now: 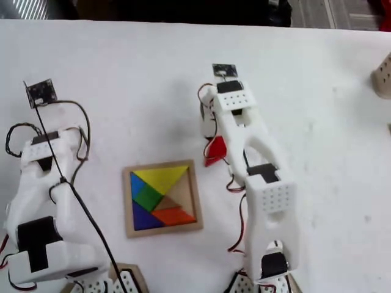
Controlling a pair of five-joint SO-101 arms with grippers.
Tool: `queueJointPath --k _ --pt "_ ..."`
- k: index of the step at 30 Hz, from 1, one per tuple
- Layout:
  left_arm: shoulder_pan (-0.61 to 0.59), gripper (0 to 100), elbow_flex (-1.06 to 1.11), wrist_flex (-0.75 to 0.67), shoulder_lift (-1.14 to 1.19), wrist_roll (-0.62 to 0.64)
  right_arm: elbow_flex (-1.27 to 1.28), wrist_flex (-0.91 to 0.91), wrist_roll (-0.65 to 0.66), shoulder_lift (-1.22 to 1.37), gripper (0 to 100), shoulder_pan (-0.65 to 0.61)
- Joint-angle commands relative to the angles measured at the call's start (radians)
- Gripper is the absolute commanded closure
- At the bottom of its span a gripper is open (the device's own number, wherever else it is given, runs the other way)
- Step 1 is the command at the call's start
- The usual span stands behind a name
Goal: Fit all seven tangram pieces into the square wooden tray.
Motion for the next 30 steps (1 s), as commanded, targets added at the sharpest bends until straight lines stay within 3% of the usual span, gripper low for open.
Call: queueJointPath --k 1,6,21,26,30 --pt "-0.004 98 -0.025 -0.020 -0.007 -0.008 -0.127 0.087 0.068 0.074 73.3 -0.031" --pt "-0.008 98 -0.025 -0.020 -0.007 -0.008 -0.212 0.143 0.160 0.119 73.3 -0.050" --pt "-0.008 98 -0.025 -0.020 -0.007 -0.008 -0.290 0.137 0.164 0.128 73.5 -0.093" --pt "-0.008 98 -0.025 -0.018 -0.007 -0.008 -0.292 0.163 0.181 0.130 73.9 -0.045" --pt "-0.008 98 -0.025 -0.020 -0.007 -0.008 -0.292 0.170 0.206 0.133 87.5 -0.004"
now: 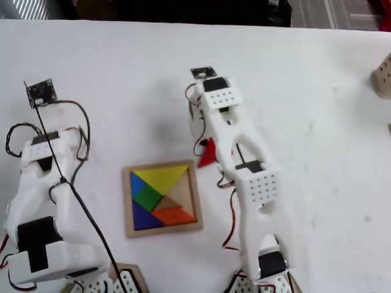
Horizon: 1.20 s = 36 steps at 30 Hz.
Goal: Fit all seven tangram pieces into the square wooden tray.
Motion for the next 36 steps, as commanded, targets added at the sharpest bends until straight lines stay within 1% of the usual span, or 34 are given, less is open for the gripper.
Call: queueJointPath --k 1,2,3,8,11,14,15,17,21,23,24,26,28,30,33,36 --pt "-0.008 98 -0.025 -0.020 -0.007 -0.008 -0.046 0.012 0.032 -0.008 92.6 0.047" --pt "-0.008 98 -0.025 -0.020 -0.007 -0.008 -0.049 0.005 0.044 -0.002 96.4 0.047" --pt "-0.008 98 -0.025 -0.020 -0.007 -0.008 -0.049 0.002 0.066 0.004 98.2 0.044" --pt "-0.008 98 -0.025 -0.020 -0.007 -0.008 -0.048 0.045 0.086 0.004 98.0 0.056" --pt "-0.008 98 -0.025 -0.020 -0.007 -0.008 -0.068 0.099 0.095 -0.024 98.0 0.094" --pt "-0.008 98 -0.025 -0.020 -0.007 -0.008 -0.106 0.193 0.201 -0.101 98.0 0.139" --pt "-0.008 98 -0.025 -0.020 -0.005 -0.008 -0.097 0.205 0.218 -0.134 98.0 0.147" --pt "-0.008 98 -0.025 -0.020 -0.005 -0.008 -0.003 0.202 0.226 -0.216 97.9 0.160" --pt "-0.008 98 -0.025 -0.021 -0.005 -0.008 0.226 0.176 0.218 -0.415 97.3 0.139" --pt "-0.008 98 -0.025 -0.021 -0.005 -0.008 0.359 0.134 0.166 -0.529 96.1 0.133" --pt "-0.007 98 -0.025 -0.021 -0.005 -0.008 0.439 0.104 0.135 -0.587 93.4 0.133" --pt "-0.007 98 -0.025 -0.021 -0.005 -0.008 0.635 0.010 0.077 -0.693 84.4 0.119" --pt "-0.005 98 -0.025 -0.021 -0.005 -0.008 0.838 -0.125 -0.014 -0.794 75.1 0.091" --pt "-0.004 98 -0.025 -0.021 -0.005 -0.008 1.013 -0.268 -0.118 -0.883 69.9 0.058" --pt "-0.004 98 -0.025 -0.021 -0.005 -0.008 1.168 -0.441 -0.259 -0.990 70.5 0.015" --pt "-0.005 98 -0.025 -0.020 -0.005 -0.008 1.260 -0.572 -0.327 -1.023 72.3 0.001"
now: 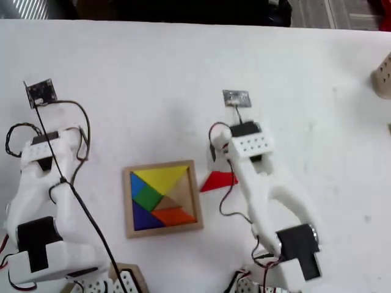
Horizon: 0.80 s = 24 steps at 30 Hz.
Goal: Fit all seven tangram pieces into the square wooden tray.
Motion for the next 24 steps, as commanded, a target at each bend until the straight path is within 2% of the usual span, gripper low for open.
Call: queueJointPath --k 1,5,11,18,20,24 --pt "-0.007 98 -0.025 -0.020 -0.005 -0.008 0.141 -0.222 -0.121 -0.094 72.9 -0.039" --pt "-0.007 98 -0.025 -0.020 -0.005 -0.008 0.210 -0.332 -0.163 -0.028 74.9 -0.091" --pt "-0.005 98 -0.025 -0.021 -0.005 -0.008 0.181 -0.314 -0.167 0.012 86.7 -0.090" --pt "-0.004 98 -0.025 -0.021 -0.005 -0.008 0.181 -0.320 -0.157 0.013 79.4 -0.056" --pt "-0.004 98 -0.025 -0.021 -0.005 -0.008 0.163 -0.318 -0.097 0.013 78.3 -0.061" --pt "-0.004 98 -0.025 -0.021 -0.005 -0.008 0.095 -0.320 0.198 0.018 78.3 -0.065"
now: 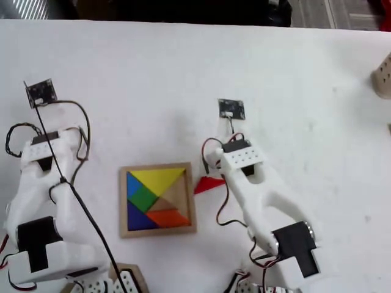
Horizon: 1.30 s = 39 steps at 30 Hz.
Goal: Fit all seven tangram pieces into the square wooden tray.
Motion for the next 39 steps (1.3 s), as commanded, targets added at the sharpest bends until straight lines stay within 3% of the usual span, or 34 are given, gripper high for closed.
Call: queueJointPath --k 1,5,7,9,13,17,25,31,34,39 --pt "-0.007 98 -0.025 -0.021 -0.005 -0.008 -0.109 -0.007 0.325 0.013 78.3 0.010" --pt "-0.008 98 -0.025 -0.020 -0.005 -0.008 -0.210 0.067 0.600 0.116 78.3 0.018" --pt "-0.008 98 -0.025 -0.020 -0.005 -0.008 -0.284 0.171 0.632 0.139 78.3 0.005" --pt "-0.008 98 -0.025 -0.020 -0.005 -0.008 -0.339 0.282 0.605 0.122 79.9 -0.002" --pt "-0.008 98 -0.025 -0.020 -0.005 -0.008 -0.310 0.363 0.434 -0.016 94.8 -0.010" --pt "-0.008 98 -0.025 -0.021 -0.005 -0.008 -0.167 0.286 0.275 -0.150 91.1 -0.025" --pt "-0.007 98 -0.025 -0.021 -0.005 -0.008 0.086 0.176 0.267 -0.191 91.1 -0.154" --pt "-0.007 98 -0.025 -0.021 -0.005 -0.008 0.051 0.107 0.249 -0.033 91.1 0.005" --pt "-0.007 98 -0.025 -0.021 -0.005 -0.008 -0.081 0.170 0.186 0.081 91.1 0.058" --pt "-0.008 98 -0.025 -0.021 -0.005 -0.008 -0.308 0.255 0.196 0.268 91.2 0.117"
